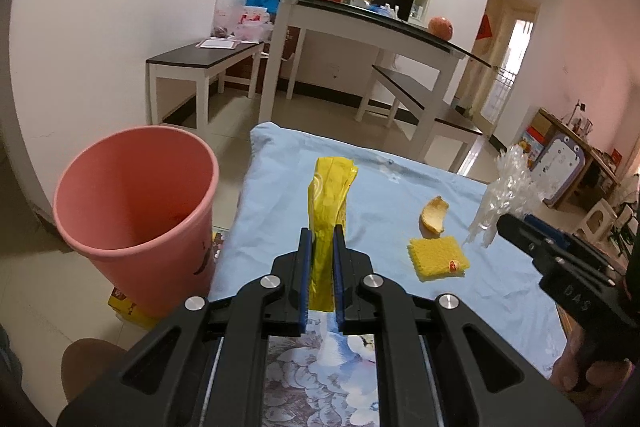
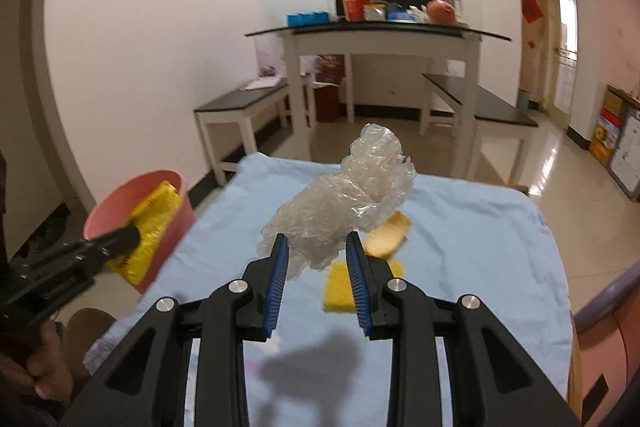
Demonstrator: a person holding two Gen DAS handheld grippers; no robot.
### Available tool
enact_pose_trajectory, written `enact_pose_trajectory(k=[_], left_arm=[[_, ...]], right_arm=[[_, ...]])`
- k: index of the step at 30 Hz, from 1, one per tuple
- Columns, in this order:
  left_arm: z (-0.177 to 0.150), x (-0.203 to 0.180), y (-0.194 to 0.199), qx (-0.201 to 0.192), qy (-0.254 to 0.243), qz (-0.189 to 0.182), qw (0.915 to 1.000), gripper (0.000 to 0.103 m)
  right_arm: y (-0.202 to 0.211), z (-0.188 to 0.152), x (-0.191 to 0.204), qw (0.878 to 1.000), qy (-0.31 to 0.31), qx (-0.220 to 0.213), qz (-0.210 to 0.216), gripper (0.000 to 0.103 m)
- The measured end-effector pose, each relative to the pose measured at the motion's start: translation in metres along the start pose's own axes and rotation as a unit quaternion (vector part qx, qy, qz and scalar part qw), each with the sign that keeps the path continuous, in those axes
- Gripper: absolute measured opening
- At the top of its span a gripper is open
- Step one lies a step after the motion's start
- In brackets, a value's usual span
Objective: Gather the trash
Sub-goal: 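Carry the yellow bag and clear plastic wrap with both tools over the pink bucket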
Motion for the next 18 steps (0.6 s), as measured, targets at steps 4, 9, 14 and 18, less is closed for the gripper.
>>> enact_pose_trajectory(k=[4, 9, 14, 18], left_arm=[[0.001, 0.009, 0.002, -0.003, 0.011, 0.008, 0.9999, 0.009], [0.002, 0.022, 0.003, -0.008, 0.021, 0.021, 0.9995, 0.009], [0.003, 0.038, 0.005, -0.013, 0.035, 0.039, 0.9985, 0.009], [0.006, 0.052, 0.008, -0.021, 0.036, 0.067, 0.9969, 0.009]], right_arm=[[0.002, 0.005, 0.017, 1.000, 0.011, -0.008, 0.022, 0.029], [-0.003, 0.011, 0.034, 0.999, 0.024, -0.006, 0.041, 0.029], [-0.014, 0.015, 0.058, 0.997, 0.042, -0.003, 0.058, 0.029], [-0.025, 0.014, 0.078, 0.996, 0.060, 0.004, 0.073, 0.029]])
Point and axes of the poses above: each gripper's, at about its wrist camera, not at the fingertips, and y roughly against the way its jaws point, x to its left, z to its top, the point moved 8 cm from there along -y, roughly the way its jaws point, and after that the axes turned 10 degrees about -y, right-handed, at the moved point
